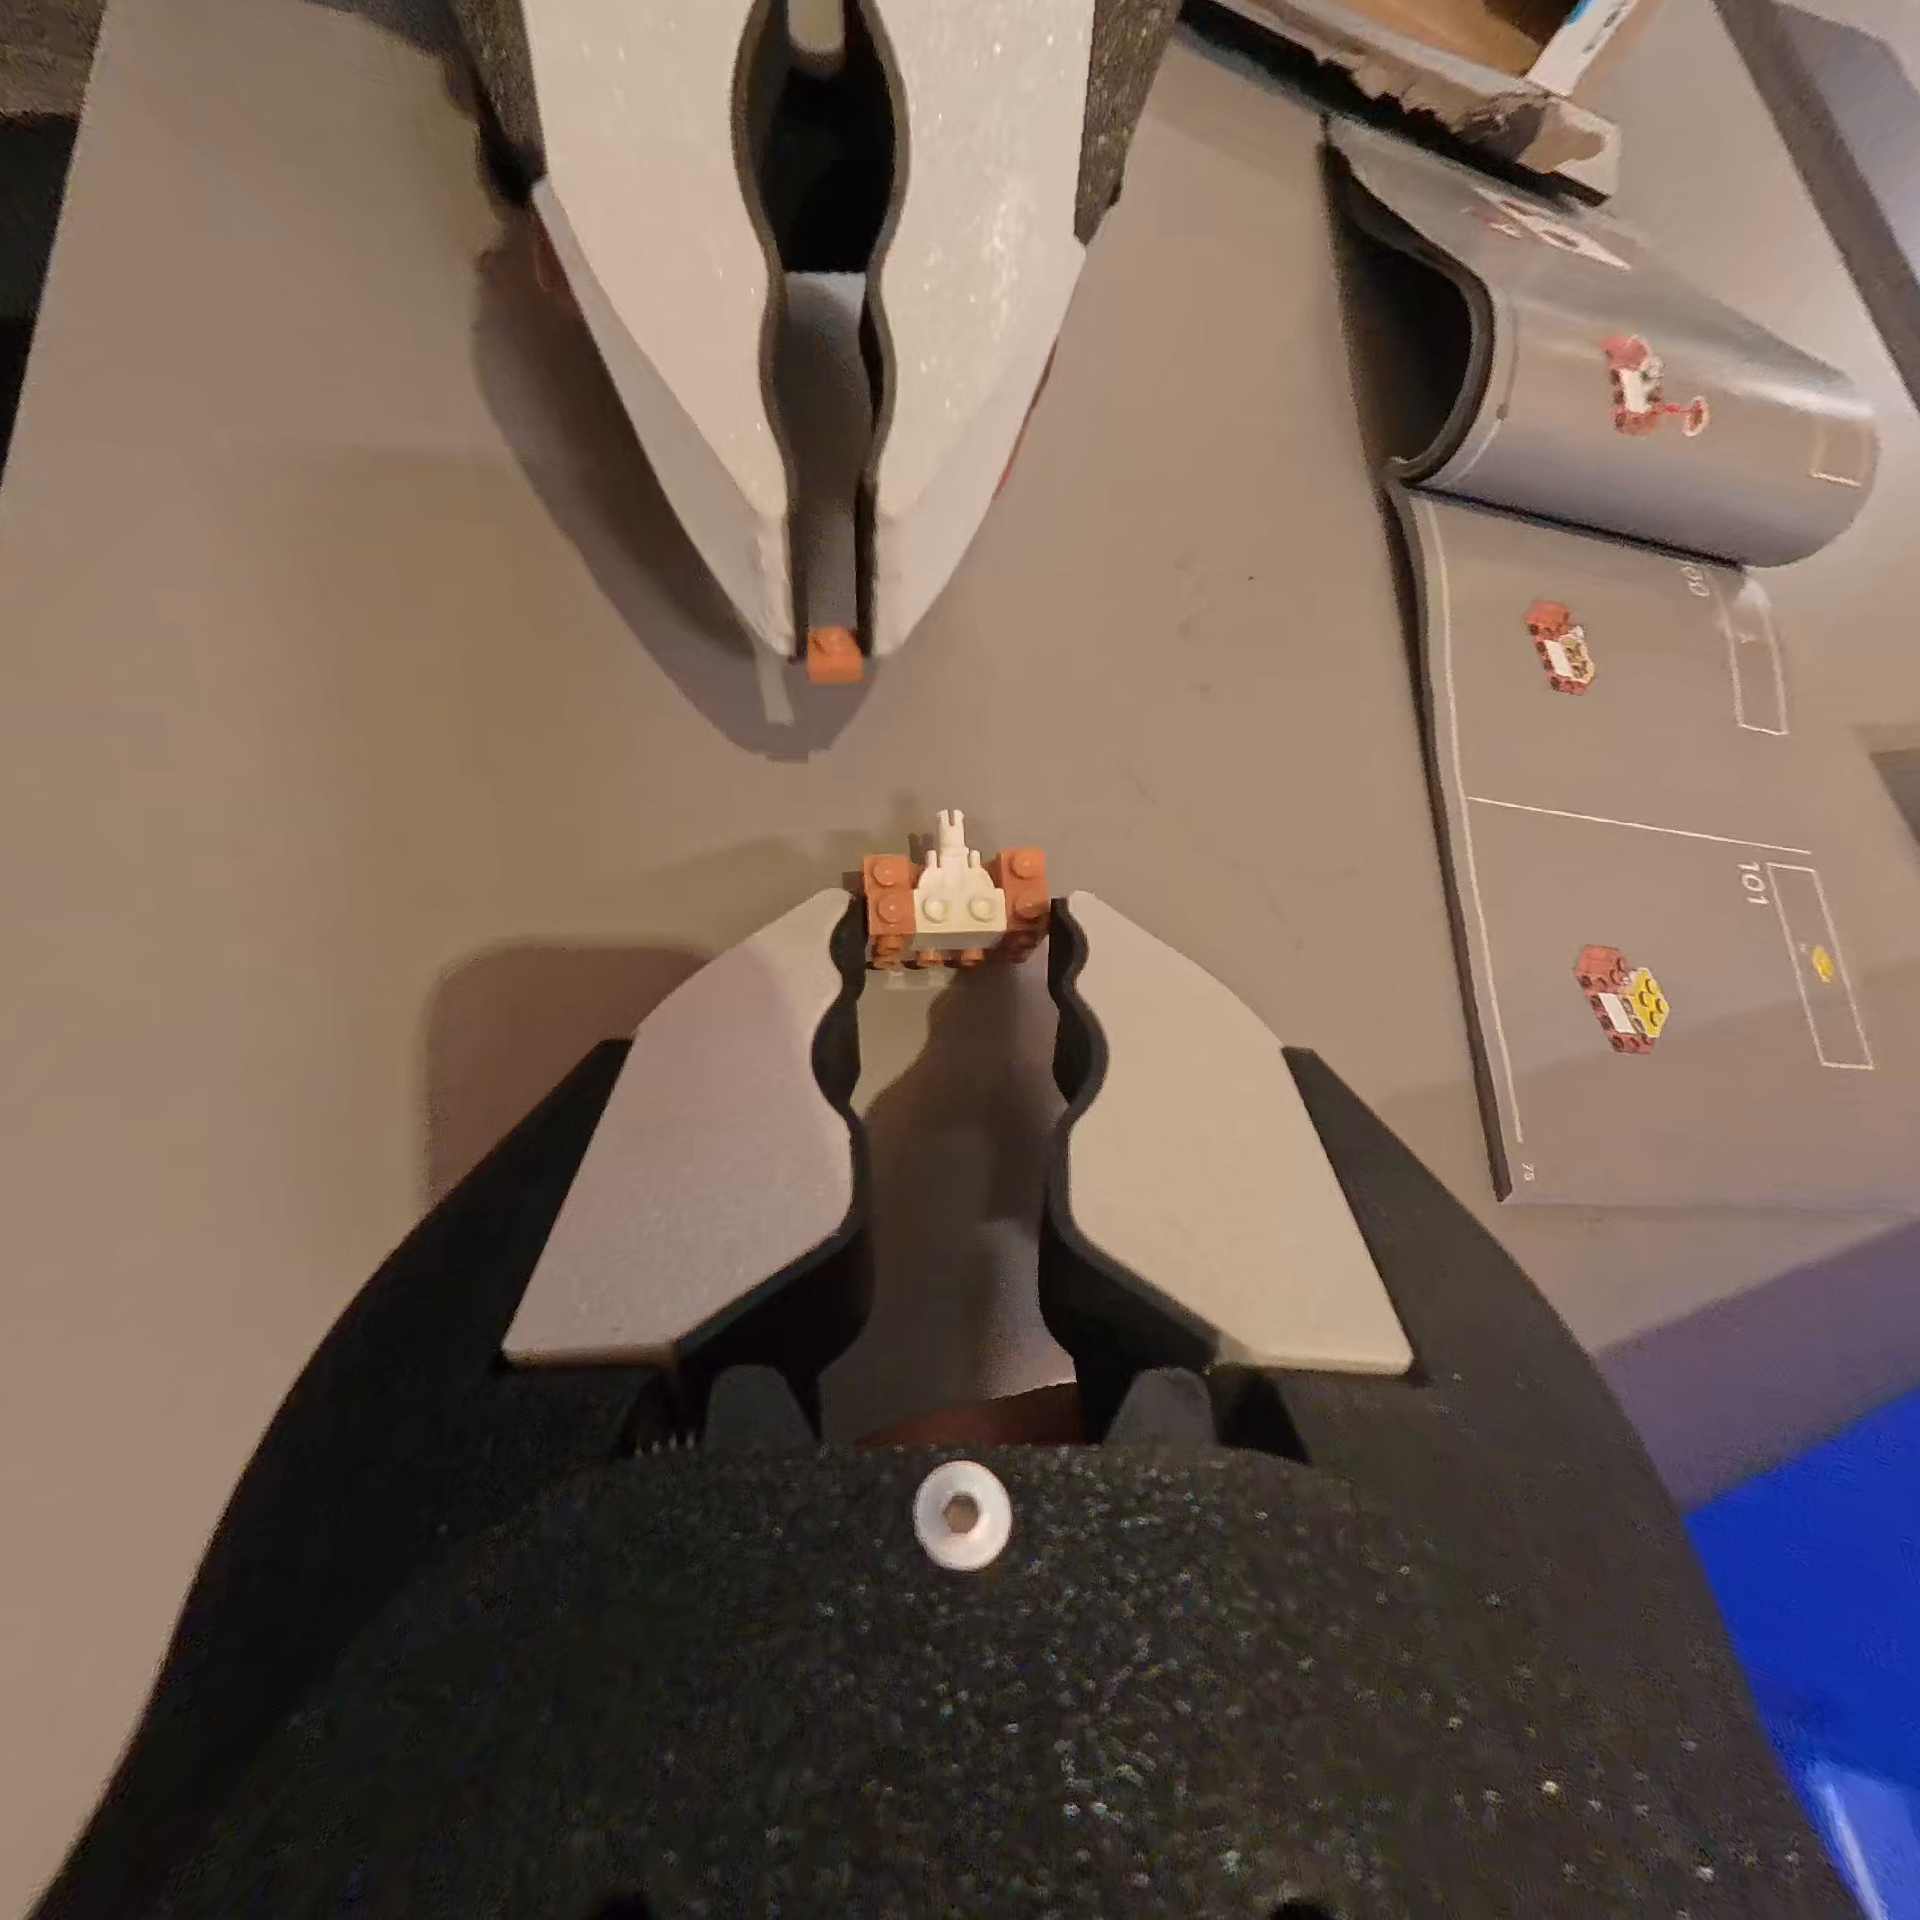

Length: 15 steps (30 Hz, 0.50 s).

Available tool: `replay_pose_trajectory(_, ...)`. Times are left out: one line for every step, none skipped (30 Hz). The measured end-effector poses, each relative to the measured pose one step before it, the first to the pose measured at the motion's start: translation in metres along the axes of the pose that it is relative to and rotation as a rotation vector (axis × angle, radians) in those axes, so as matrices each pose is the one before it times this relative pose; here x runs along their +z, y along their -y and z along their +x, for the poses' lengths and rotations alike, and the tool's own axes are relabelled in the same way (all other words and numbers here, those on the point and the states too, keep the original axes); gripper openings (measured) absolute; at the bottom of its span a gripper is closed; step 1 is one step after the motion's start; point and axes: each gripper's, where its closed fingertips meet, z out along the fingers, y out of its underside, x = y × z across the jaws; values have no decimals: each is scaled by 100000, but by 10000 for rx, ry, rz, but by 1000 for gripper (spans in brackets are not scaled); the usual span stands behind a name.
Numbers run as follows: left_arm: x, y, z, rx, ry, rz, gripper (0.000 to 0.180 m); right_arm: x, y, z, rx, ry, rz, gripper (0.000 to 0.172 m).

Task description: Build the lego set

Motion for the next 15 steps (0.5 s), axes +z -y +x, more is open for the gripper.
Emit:
replay_pose_trajectory(119,158,-206,-57,173,-26,7,12,197,65,129,-221,51,33)
replay_pose_trajectory(92,91,-133,1,152,-55,7,-22,251,44,168,-206,103,33)
replay_pose_trajectory(68,65,-47,45,107,-64,7,-62,300,32,219,-183,147,33)
replay_pose_trajectory(28,133,-33,95,134,-10,7,-82,288,-18,237,-141,140,33)
replay_pose_trajectory(-21,192,-47,101,150,22,7,-66,258,-20,198,-150,119,33)
replay_pose_trajectory(-50,198,-58,65,141,15,7,-60,197,-52,133,-152,71,33)
replay_pose_trajectory(-62,197,-34,60,113,10,7,-43,171,-39,79,-166,57,33)
replay_pose_trajectory(-53,126,16,65,62,-23,7,-38,200,-100,78,-116,74,33)
replay_pose_trajectory(-30,69,95,87,4,-46,7,-35,218,-146,82,-51,92,33)
replay_pose_trajectory(2,27,89,100,-9,-46,7,-14,206,-224,47,15,99,33)
replay_pose_trajectory(16,-4,92,95,-15,-50,7,-11,163,-239,9,46,75,33)
replay_pose_trajectory(39,-62,83,69,-28,-85,7,-4,120,-130,-14,-8,42,33)
replay_pose_trajectory(30,-112,104,49,-55,-102,7,-5,95,-53,-25,-41,36,33)
replay_pose_trajectory(35,-121,139,50,-81,-103,7,-20,76,-62,-28,-20,29,33)
replay_pose_trajectory(29,-96,85,50,-43,-80,7,-32,75,-37,-8,-5,38,33)
